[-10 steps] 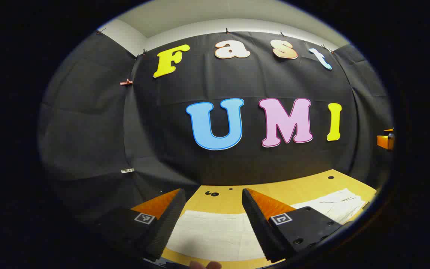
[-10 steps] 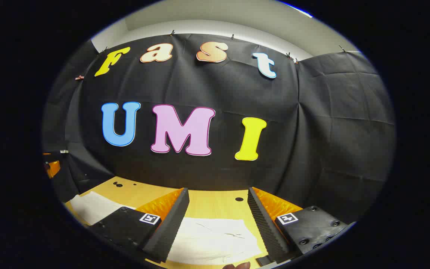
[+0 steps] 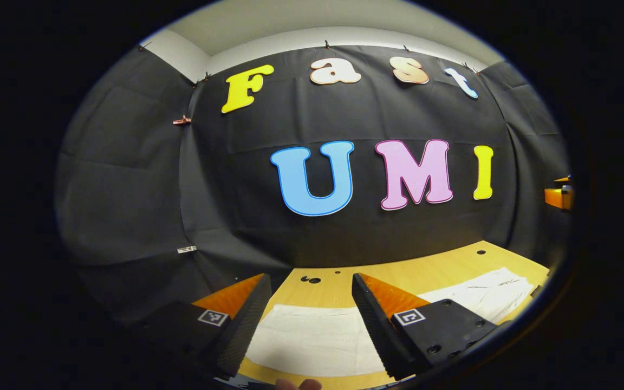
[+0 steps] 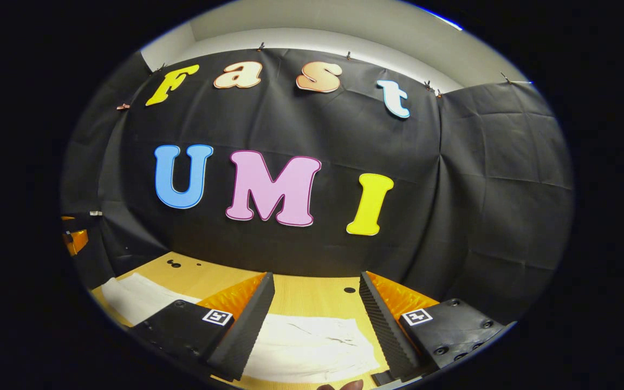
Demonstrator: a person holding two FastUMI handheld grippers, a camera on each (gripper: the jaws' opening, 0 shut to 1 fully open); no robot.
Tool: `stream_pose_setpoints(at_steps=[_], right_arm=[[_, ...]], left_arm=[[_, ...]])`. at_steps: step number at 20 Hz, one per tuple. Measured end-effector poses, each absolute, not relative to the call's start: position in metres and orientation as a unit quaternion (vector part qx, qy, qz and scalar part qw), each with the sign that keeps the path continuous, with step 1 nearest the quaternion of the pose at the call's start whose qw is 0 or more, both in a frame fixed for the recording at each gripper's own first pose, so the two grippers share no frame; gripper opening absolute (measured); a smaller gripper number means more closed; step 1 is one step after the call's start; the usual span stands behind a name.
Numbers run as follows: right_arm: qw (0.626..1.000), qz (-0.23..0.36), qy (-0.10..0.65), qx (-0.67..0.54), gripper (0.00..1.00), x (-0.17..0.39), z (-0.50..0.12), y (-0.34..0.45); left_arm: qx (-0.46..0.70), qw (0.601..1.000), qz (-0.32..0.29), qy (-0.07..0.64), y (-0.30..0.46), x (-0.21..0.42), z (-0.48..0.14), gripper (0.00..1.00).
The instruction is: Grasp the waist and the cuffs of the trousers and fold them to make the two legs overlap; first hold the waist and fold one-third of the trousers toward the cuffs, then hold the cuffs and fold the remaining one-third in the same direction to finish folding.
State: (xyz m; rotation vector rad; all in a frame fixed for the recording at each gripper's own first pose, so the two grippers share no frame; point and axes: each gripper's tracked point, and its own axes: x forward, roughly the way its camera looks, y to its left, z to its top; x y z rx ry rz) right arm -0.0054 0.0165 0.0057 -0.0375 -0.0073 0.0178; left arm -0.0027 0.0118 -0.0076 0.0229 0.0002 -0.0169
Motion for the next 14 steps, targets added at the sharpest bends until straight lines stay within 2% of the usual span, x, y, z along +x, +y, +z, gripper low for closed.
stream_pose_setpoints(at_steps=[6, 11, 12, 14], right_arm=[[0.998, 0.02, -0.001, -0.052, 0.97, -0.009, 0.004, 0.025], [0.988, 0.003, 0.019, -0.152, 0.97, -0.016, -0.018, -0.005], [0.98, 0.002, 0.031, -0.194, 0.97, -0.019, -0.033, -0.016], [0.969, 0.012, 0.043, -0.243, 0.97, -0.02, -0.052, -0.022]], left_arm=[[0.038, 0.999, -0.02, 0.0, 0.02, -0.004, -0.02, 0.95], [0.158, 0.984, -0.061, 0.049, 0.052, -0.003, -0.088, 0.97], [0.221, 0.97, -0.081, 0.063, 0.062, -0.003, -0.115, 0.97], [0.275, 0.951, -0.11, 0.085, 0.073, 0.0, -0.148, 0.97]])
